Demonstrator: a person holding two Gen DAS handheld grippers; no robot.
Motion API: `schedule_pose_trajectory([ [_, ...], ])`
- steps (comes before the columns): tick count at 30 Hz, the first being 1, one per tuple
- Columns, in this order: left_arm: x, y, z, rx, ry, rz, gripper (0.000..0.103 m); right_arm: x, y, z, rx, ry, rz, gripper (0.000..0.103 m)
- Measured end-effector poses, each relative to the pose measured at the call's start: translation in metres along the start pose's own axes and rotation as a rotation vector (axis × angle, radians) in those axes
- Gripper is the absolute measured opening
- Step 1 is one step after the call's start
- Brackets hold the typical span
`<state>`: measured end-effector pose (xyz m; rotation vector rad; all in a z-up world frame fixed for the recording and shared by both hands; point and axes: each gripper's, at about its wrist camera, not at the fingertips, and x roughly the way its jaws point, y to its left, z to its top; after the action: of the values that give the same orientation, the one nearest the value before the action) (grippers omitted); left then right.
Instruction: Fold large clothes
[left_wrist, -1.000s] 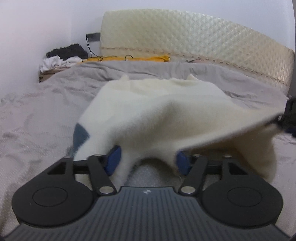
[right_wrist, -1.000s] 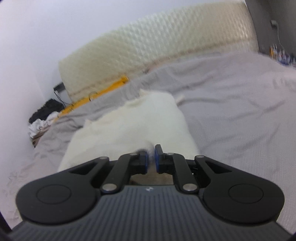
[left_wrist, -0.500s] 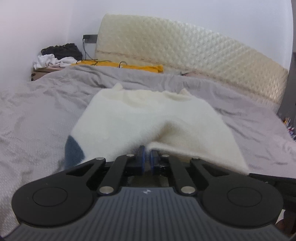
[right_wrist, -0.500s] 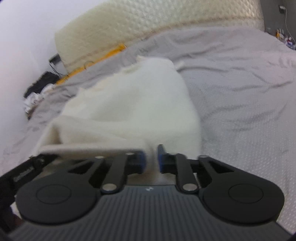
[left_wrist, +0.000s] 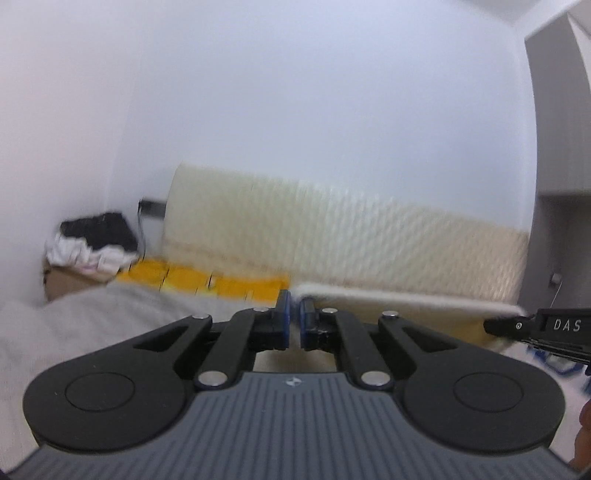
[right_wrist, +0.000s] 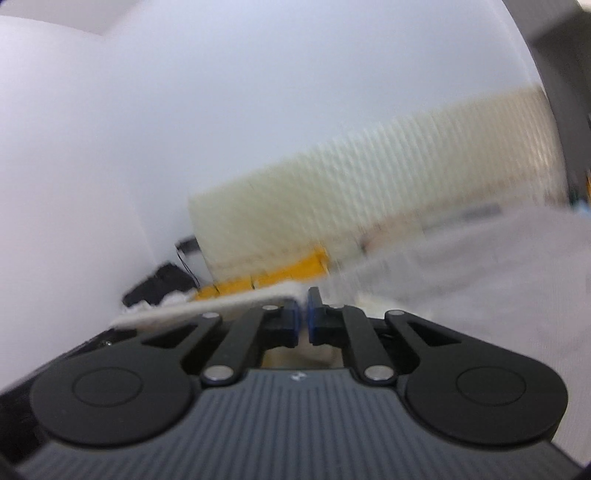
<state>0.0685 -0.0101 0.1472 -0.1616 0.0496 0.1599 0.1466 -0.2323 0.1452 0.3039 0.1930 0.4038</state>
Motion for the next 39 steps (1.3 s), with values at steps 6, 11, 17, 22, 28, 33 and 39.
schedule_pose_trajectory([
  [6, -0.031, 0.001, 0.111, 0.006, -0.143, -0.047, 0.005, -0.031, 0.048, 0.092, -0.122, -0.123, 0.038, 0.006],
  [11, -0.063, -0.001, 0.191, 0.027, -0.232, -0.088, 0.005, -0.068, 0.084, 0.163, -0.159, -0.203, 0.083, 0.006],
  [17, -0.104, -0.013, 0.28, 0.059, -0.332, -0.164, 0.005, -0.112, 0.123, 0.235, -0.287, -0.339, 0.069, 0.006],
  [22, -0.077, -0.022, 0.307, 0.056, -0.275, -0.228, 0.005, -0.088, 0.106, 0.264, -0.247, -0.33, 0.052, 0.006],
  [28, 0.058, -0.028, 0.253, 0.02, -0.069, -0.208, 0.005, 0.034, 0.038, 0.23, -0.181, -0.147, -0.029, 0.006],
  [33, 0.208, -0.027, 0.15, -0.018, 0.092, -0.197, 0.005, 0.172, -0.046, 0.161, -0.158, -0.018, -0.111, 0.007],
  [39, 0.392, -0.032, -0.01, 0.009, 0.287, -0.149, 0.005, 0.342, -0.147, 0.052, -0.137, 0.13, -0.2, 0.007],
])
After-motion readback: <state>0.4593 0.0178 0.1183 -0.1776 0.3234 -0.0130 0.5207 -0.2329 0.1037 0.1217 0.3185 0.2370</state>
